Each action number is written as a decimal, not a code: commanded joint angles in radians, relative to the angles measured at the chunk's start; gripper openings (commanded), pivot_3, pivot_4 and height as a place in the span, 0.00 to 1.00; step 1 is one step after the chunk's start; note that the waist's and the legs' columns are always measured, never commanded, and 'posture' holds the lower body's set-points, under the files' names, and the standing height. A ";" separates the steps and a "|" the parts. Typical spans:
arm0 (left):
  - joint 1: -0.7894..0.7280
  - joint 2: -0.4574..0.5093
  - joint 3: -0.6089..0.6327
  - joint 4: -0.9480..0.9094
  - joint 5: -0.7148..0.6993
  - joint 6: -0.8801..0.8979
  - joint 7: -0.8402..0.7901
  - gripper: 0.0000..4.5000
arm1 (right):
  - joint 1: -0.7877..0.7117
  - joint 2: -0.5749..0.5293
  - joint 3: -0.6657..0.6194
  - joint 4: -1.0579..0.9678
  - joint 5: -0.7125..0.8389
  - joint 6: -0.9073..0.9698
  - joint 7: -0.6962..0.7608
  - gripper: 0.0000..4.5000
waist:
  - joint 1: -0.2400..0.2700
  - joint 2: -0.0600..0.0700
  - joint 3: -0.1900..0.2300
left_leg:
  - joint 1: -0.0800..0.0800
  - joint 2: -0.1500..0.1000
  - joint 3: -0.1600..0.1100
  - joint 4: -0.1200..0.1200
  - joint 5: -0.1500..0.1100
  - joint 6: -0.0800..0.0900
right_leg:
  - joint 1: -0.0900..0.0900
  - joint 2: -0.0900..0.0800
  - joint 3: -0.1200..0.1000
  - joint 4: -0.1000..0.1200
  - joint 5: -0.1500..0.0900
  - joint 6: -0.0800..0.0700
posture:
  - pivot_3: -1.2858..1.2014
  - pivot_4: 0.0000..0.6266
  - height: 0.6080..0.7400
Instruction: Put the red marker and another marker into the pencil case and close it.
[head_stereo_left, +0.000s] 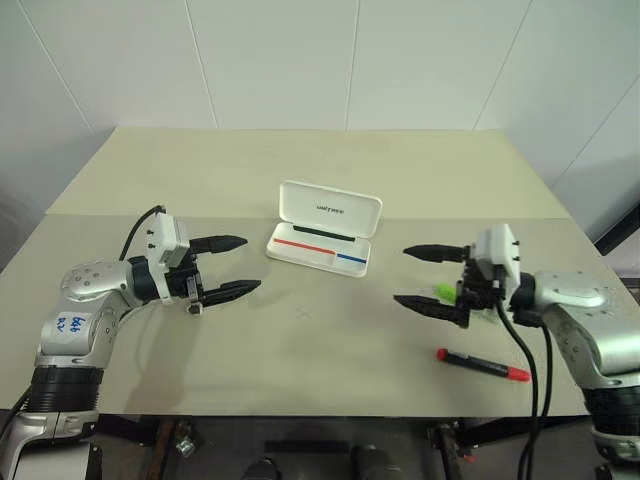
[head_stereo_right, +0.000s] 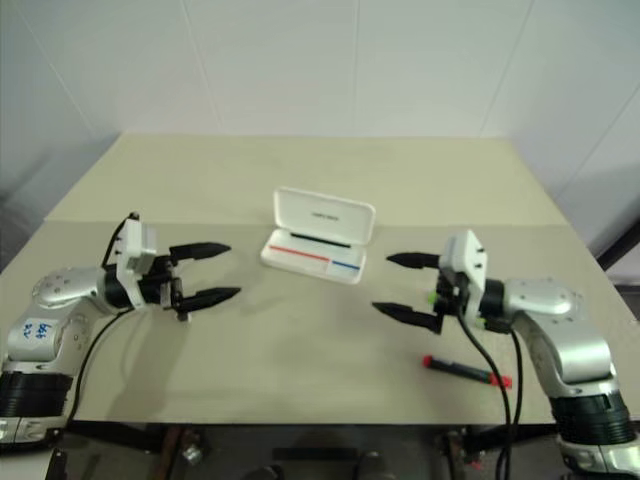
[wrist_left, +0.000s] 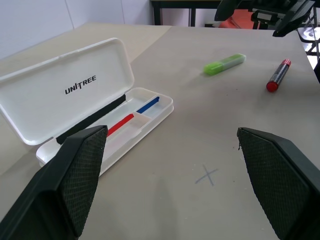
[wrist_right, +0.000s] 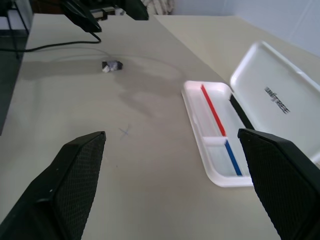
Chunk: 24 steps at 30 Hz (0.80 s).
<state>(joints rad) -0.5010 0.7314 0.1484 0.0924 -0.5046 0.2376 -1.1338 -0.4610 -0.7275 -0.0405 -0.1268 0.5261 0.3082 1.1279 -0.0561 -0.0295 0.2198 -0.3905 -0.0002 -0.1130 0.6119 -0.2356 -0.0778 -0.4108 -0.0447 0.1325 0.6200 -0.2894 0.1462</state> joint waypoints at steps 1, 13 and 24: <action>-0.029 0.016 0.029 -0.011 -0.005 -0.019 -0.007 0.99 | -0.059 0.018 0.027 0.026 -0.027 -0.014 0.011 1.00 | 0.000 0.000 0.000 | 0.000 0.000 0.000 0.000 0.000 0.000 | 0.000 0.000 0.000 0.000 0.000 0.000 | 0.52 0.24 1.00; -0.029 0.102 0.033 0.042 0.058 -0.045 -0.038 1.00 | -0.312 0.106 0.214 0.497 -0.320 -0.274 0.078 0.71 | -0.004 0.000 0.000 | 0.000 0.000 0.000 0.000 0.000 0.000 | -0.001 0.000 -0.001 0.001 0.000 0.000 | 0.52 0.24 1.00; 0.004 0.117 0.037 0.014 0.077 -0.038 -0.012 1.00 | -0.549 0.199 0.345 0.912 -0.562 -0.484 0.109 0.71 | -0.028 0.000 0.000 | 0.000 0.000 -0.001 -0.001 -0.001 -0.001 | -0.003 0.000 -0.001 0.005 0.000 0.000 | 0.52 0.24 1.00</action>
<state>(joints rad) -0.4985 0.8310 0.1586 0.1324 -0.4289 0.2052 -1.1535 -0.9784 -0.5302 0.3083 0.7615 -0.0233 -0.1447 1.2292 -0.0845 -0.0290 0.2201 -0.3909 -0.0003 -0.1136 0.6113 -0.2362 -0.0783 -0.4135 -0.0449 0.1316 0.6248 -0.2893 0.1463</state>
